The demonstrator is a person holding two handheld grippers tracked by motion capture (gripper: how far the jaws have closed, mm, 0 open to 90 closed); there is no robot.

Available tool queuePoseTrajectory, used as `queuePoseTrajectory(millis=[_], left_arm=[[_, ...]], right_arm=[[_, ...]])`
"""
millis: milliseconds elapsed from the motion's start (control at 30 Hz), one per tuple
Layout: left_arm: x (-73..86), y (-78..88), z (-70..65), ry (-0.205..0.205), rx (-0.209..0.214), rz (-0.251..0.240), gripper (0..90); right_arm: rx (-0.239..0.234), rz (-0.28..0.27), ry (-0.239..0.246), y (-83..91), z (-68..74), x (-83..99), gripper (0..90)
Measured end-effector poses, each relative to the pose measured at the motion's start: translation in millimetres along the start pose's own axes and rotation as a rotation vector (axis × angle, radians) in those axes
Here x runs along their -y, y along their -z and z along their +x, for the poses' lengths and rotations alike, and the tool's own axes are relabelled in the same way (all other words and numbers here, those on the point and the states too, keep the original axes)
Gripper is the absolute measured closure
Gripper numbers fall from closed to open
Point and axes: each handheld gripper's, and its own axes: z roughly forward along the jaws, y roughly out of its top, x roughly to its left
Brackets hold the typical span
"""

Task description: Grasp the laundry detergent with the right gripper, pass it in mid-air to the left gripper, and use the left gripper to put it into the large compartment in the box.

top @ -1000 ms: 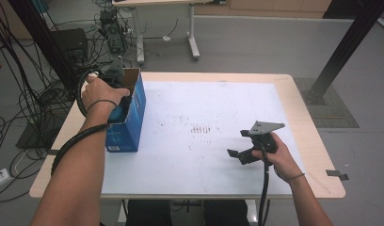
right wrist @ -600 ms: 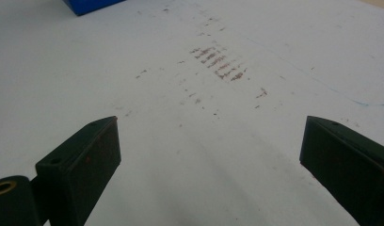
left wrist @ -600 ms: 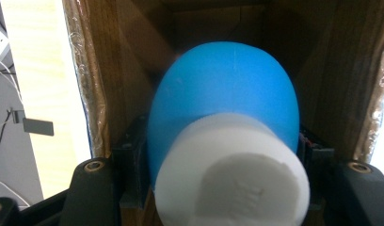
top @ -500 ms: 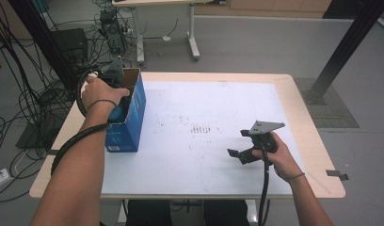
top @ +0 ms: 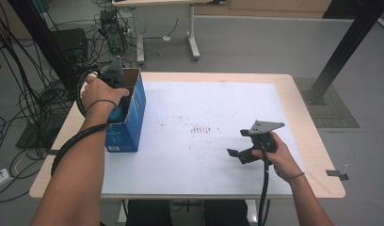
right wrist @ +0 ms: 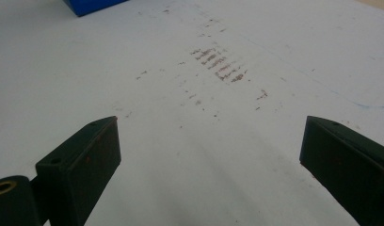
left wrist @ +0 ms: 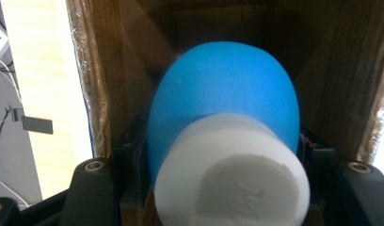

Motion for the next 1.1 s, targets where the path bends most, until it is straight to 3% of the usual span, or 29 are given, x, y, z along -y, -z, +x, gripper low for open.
queuePoseTrajectory(millis=[1100], left_arm=[[1.8, 0.0, -1.1, 0.008, -0.004, -0.002, 37.4]], right_arm=[[0.006, -0.006, -0.008, 1.0, -0.6, 2.0, 5.6]])
